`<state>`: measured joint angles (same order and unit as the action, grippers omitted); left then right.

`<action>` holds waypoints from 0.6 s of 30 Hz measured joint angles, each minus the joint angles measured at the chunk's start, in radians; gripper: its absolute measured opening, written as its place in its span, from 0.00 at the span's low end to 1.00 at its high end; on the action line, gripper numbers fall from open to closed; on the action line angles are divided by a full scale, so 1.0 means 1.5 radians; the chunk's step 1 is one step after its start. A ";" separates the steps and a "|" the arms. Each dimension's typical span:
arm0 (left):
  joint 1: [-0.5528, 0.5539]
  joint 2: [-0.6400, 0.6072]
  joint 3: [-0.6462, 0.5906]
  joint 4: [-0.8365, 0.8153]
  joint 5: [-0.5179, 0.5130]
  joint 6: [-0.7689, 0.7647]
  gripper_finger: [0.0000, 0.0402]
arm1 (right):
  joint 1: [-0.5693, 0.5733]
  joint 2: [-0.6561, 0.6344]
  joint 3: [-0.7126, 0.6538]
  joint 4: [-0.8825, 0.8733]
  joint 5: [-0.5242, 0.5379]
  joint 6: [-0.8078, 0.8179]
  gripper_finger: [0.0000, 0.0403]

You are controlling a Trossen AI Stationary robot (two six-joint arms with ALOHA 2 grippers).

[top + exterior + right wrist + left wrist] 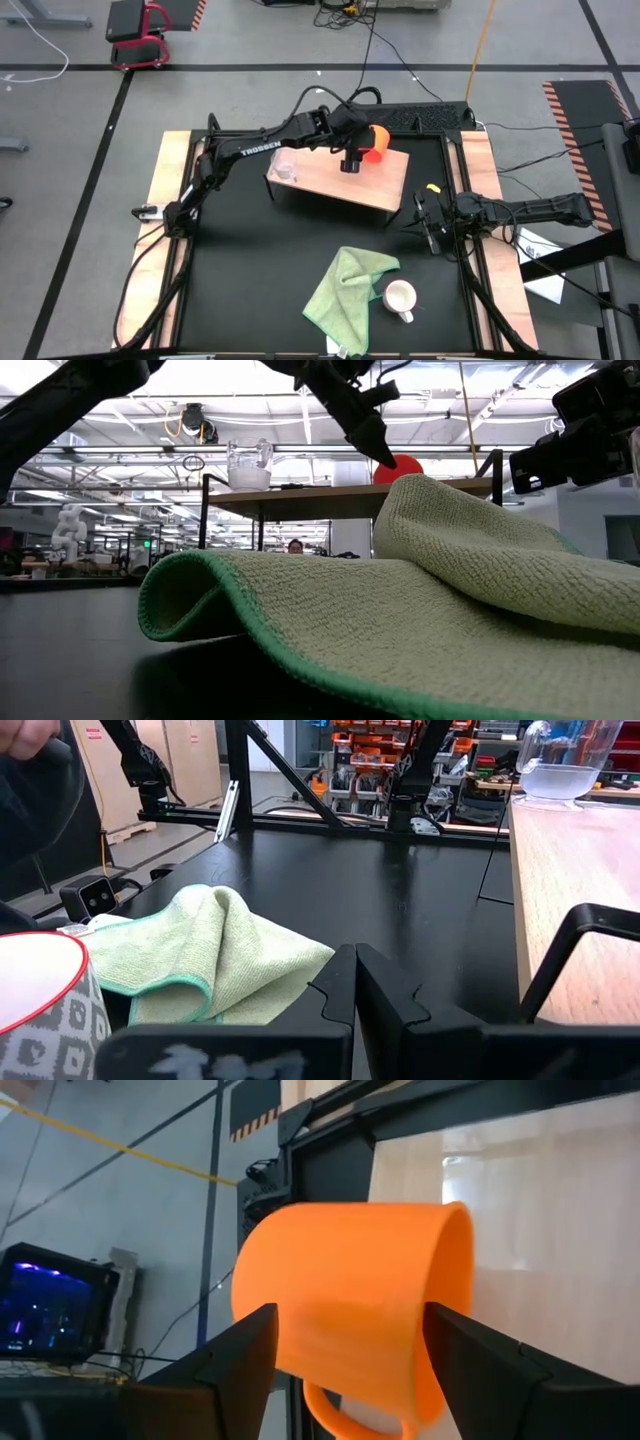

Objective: Stack small to large cups/mugs on shelf
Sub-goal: Put the orange mug on the shelf

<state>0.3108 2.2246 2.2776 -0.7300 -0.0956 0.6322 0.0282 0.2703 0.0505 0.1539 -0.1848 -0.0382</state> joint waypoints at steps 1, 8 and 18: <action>0.001 0.000 0.000 0.000 -0.001 -0.003 0.62 | 0.000 0.000 0.000 0.000 0.000 0.000 0.00; 0.009 0.000 0.000 -0.001 -0.005 -0.024 0.46 | 0.000 0.000 0.000 0.000 0.000 0.000 0.00; 0.011 -0.001 0.001 0.005 0.021 -0.022 0.10 | 0.000 0.000 0.000 0.001 0.000 0.000 0.00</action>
<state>0.3275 2.2235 2.2794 -0.7228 -0.0638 0.5989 0.0283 0.2703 0.0503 0.1549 -0.1848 -0.0380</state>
